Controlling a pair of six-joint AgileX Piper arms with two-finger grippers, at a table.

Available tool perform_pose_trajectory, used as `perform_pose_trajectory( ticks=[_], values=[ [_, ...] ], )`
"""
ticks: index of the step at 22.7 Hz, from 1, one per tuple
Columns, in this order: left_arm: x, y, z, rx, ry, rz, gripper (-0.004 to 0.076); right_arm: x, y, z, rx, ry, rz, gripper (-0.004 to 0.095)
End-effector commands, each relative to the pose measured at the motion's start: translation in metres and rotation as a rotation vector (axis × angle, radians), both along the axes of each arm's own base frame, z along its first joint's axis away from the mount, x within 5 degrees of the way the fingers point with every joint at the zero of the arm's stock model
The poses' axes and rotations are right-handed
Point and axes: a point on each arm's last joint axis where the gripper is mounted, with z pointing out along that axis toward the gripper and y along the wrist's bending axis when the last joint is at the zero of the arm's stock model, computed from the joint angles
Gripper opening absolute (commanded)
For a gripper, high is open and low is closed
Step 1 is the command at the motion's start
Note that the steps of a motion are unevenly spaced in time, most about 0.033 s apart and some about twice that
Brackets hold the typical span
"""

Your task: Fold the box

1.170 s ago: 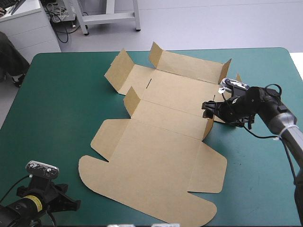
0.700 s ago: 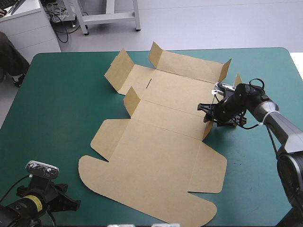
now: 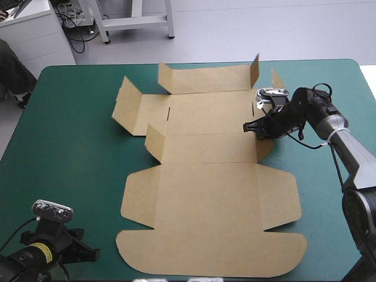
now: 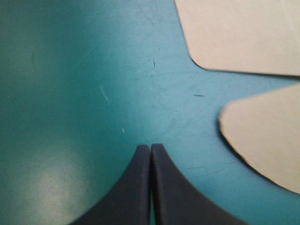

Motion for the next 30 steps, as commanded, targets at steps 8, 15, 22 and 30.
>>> perform_pose_trajectory(
  ticks=[8,15,22,30],
  values=[
    [0.004,-0.002,0.011,-0.028,-0.06,-0.003,-0.0032,0.007,0.011,0.109,-0.213,-0.557,0.558,-0.0022],
    [0.004,-0.002,0.011,-0.028,-0.06,-0.003,-0.0032,0.01,0.04,0.115,-0.292,-0.735,0.756,-0.0024],
    [0.004,-0.002,0.011,-0.028,-0.06,-0.003,-0.0032,0.021,0.103,0.08,-0.497,-0.928,1.169,-0.0024],
    [0.004,-0.002,0.011,-0.028,-0.06,-0.003,-0.0032,0.031,0.123,0.055,-0.42,-0.93,1.175,-0.0023]
  ],
)
